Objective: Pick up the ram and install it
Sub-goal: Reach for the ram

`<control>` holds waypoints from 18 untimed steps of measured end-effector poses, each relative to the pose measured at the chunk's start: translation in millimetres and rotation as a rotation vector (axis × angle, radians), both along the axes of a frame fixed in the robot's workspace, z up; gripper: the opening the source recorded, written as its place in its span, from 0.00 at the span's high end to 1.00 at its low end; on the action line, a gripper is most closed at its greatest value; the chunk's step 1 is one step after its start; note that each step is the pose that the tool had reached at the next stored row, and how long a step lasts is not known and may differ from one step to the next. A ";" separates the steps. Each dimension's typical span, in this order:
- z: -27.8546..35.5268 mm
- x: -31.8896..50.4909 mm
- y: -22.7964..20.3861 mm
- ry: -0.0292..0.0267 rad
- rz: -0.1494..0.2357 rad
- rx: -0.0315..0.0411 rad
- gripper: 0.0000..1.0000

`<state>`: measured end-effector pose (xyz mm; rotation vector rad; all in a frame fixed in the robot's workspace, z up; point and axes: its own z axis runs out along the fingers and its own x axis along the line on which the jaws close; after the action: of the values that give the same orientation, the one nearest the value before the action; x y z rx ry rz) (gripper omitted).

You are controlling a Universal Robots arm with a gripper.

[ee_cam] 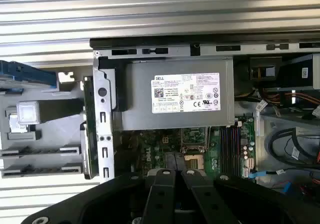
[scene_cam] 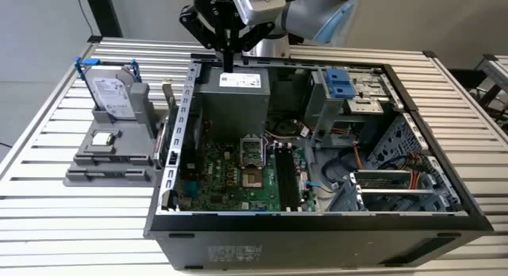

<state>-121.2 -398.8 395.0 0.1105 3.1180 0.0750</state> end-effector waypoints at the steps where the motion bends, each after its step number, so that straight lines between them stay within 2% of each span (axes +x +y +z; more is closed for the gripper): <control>1: 0.3 0.0 0.0 0.0000 0.000 0.0000 1.00; 18: 4.9 0.0 0.0 0.0000 0.000 0.0000 1.00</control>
<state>-121.2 -398.8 399.9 0.1105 3.1180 0.0750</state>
